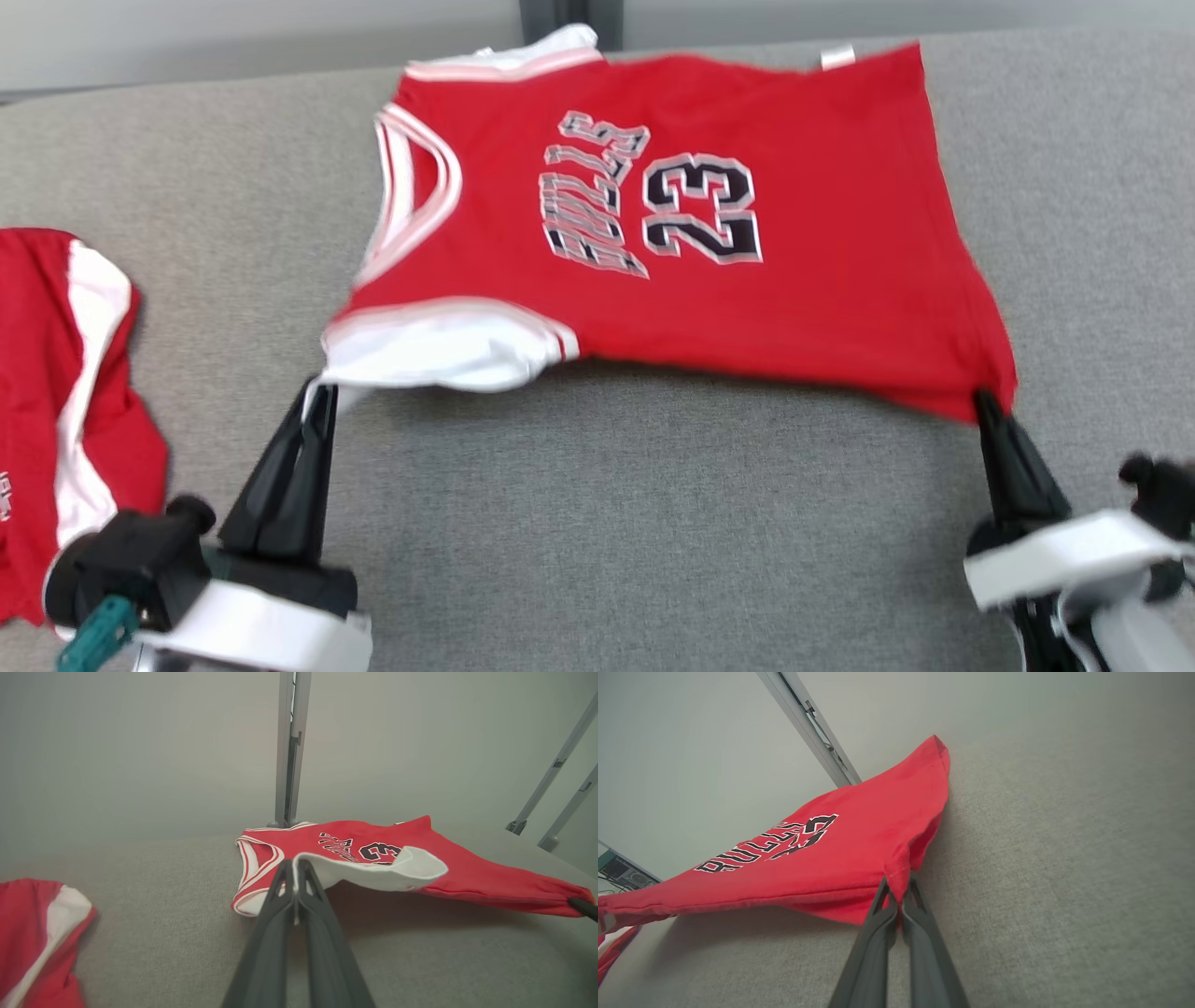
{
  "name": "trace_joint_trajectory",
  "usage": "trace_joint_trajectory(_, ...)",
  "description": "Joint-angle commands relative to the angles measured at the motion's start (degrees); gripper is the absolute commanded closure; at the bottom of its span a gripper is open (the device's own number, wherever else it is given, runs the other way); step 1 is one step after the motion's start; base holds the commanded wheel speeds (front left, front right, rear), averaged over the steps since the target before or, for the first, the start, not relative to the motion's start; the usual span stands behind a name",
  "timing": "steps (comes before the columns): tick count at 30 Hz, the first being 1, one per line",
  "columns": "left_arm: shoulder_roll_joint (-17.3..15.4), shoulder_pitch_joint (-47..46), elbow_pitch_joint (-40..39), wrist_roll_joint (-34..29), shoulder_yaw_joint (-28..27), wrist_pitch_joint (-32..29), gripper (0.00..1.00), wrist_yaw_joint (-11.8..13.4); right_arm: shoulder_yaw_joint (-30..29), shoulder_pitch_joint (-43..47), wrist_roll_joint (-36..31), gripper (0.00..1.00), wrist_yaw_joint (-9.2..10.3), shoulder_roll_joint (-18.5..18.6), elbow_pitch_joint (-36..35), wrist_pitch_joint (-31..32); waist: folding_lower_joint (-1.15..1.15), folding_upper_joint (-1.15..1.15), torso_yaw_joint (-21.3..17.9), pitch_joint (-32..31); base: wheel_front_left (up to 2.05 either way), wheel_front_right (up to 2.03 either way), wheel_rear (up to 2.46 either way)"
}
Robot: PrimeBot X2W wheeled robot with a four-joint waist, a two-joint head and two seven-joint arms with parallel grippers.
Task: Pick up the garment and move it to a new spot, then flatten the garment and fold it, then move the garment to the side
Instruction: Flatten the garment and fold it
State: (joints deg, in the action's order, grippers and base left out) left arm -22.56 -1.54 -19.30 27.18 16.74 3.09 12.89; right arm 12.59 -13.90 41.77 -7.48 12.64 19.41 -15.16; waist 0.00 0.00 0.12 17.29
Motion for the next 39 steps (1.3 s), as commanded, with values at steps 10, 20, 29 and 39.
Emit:
trace_joint_trajectory(10, -6.6, 13.3, -12.6, -0.3, 1.1, -13.4, 1.00, 4.9, -6.3, 18.2, -4.6, 1.00, -0.03, -0.3, -7.6, 5.8, 0.00, 0.00, 3.1, -6.6, 0.00, 0.00, 0.00)
trace_joint_trajectory(20, -12.1, 18.9, -19.8, 0.2, 0.5, -21.1, 1.00, 6.1, -13.8, 28.4, -8.4, 1.00, -0.02, -4.3, -16.4, 18.1, 0.00, 0.00, 3.4, -7.9, 0.00, 0.00, 0.00)
trace_joint_trajectory(29, -11.6, 10.9, -16.5, 1.8, -0.5, -19.2, 1.00, 2.7, -18.4, 24.1, -9.7, 1.00, -0.02, -8.1, -23.0, 21.0, 0.00, 0.00, 0.6, -4.9, 0.00, 0.00, 0.00)
trace_joint_trajectory(39, -8.0, -5.3, -3.8, 3.6, 0.6, -16.3, 1.00, -2.9, -17.2, 14.1, -11.7, 1.00, -0.02, -9.6, -20.9, 21.1, 0.00, 0.00, -0.7, 1.2, 0.00, 0.00, 0.00)
